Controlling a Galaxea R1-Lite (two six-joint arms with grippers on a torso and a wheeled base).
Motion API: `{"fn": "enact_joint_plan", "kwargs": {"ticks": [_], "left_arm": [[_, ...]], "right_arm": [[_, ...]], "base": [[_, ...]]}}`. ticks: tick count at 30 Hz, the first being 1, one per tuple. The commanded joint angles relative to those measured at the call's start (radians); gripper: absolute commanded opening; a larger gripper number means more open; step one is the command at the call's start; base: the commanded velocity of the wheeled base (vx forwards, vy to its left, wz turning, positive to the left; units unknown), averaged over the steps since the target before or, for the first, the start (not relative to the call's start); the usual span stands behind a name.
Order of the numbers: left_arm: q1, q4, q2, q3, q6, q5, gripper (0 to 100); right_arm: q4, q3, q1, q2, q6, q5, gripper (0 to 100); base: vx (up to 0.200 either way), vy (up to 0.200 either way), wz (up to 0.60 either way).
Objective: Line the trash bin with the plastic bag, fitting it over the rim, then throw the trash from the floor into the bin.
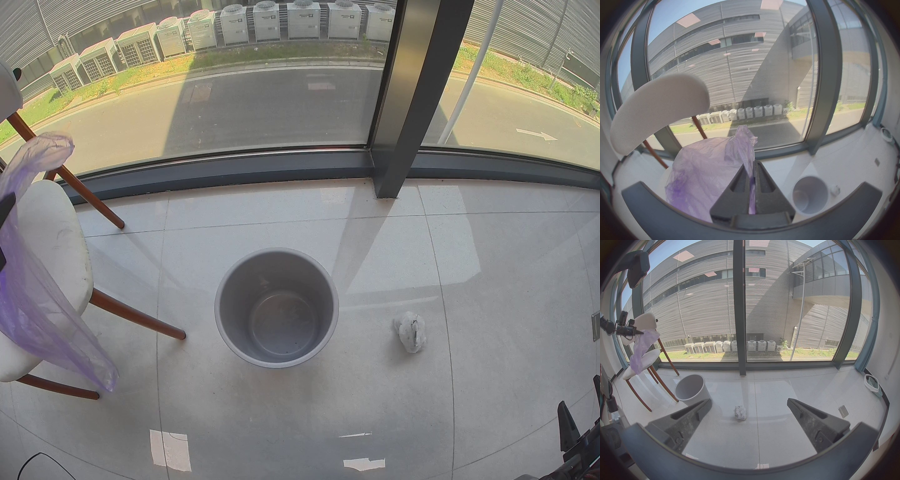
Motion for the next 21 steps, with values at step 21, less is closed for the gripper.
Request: {"fn": "enact_joint_plan", "kwargs": {"ticks": [21], "left_arm": [[-0.243,-0.003,0.211,-0.246,-0.201,-0.489,0]], "right_arm": [[0.000,0.016,-0.013,-0.037,0.004,-0.001,100]], "base": [[0.000,0.000,0.00]]}}
